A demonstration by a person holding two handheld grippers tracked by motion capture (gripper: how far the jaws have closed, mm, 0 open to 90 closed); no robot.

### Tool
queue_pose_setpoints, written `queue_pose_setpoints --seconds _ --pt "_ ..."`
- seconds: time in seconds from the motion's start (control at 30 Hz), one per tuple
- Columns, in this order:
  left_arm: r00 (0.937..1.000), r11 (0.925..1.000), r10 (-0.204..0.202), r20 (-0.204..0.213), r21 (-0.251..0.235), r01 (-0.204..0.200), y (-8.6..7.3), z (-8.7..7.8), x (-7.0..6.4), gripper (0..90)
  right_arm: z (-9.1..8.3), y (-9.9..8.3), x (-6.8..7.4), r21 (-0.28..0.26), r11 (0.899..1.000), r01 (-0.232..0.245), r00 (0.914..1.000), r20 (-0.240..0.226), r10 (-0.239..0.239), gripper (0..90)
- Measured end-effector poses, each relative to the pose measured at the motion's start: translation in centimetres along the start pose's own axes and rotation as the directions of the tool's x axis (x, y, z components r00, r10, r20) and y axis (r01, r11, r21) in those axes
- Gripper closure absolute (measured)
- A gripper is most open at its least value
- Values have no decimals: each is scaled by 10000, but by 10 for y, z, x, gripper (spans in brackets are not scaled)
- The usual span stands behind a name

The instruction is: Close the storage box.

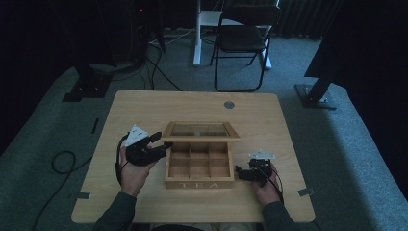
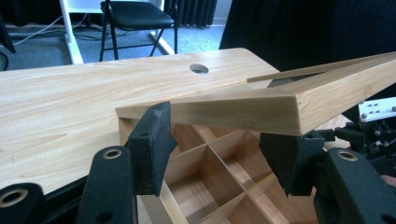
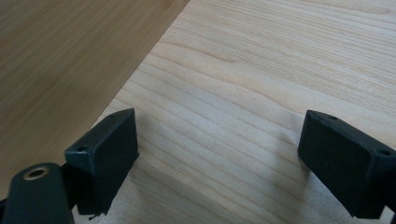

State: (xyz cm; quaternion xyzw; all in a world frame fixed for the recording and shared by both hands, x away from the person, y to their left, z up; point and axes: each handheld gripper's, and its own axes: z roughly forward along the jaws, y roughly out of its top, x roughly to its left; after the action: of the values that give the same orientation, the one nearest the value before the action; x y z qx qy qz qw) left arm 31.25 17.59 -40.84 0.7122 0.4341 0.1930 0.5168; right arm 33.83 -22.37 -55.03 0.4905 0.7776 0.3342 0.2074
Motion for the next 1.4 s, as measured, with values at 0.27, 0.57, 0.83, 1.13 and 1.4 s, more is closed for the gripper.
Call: queue_pose_setpoints --seconds 0.27,0.57,0.83,1.13,1.4 --pt "10000 10000 15 -56 72 -15 -4 -1 -2 443 0 0 0 1 10000 7 10000 -1 -7 117" --pt "10000 9998 45 -34 178 -44 -10 1 -6 444 0 0 0 -2 10000 2 10000 -2 -2 117" --pt "10000 9996 -53 24 267 52 -16 0 -8 446 0 0 0 -6 10000 26 10000 -16 -26 117" --pt "10000 9994 -28 7 336 28 -21 -2 -11 445 0 0 1 26 10000 -5 10000 -44 5 117" --pt "9999 9991 -99 15 418 98 -27 -4 -13 444 0 0 1 1 10000 37 10000 -55 -37 117"
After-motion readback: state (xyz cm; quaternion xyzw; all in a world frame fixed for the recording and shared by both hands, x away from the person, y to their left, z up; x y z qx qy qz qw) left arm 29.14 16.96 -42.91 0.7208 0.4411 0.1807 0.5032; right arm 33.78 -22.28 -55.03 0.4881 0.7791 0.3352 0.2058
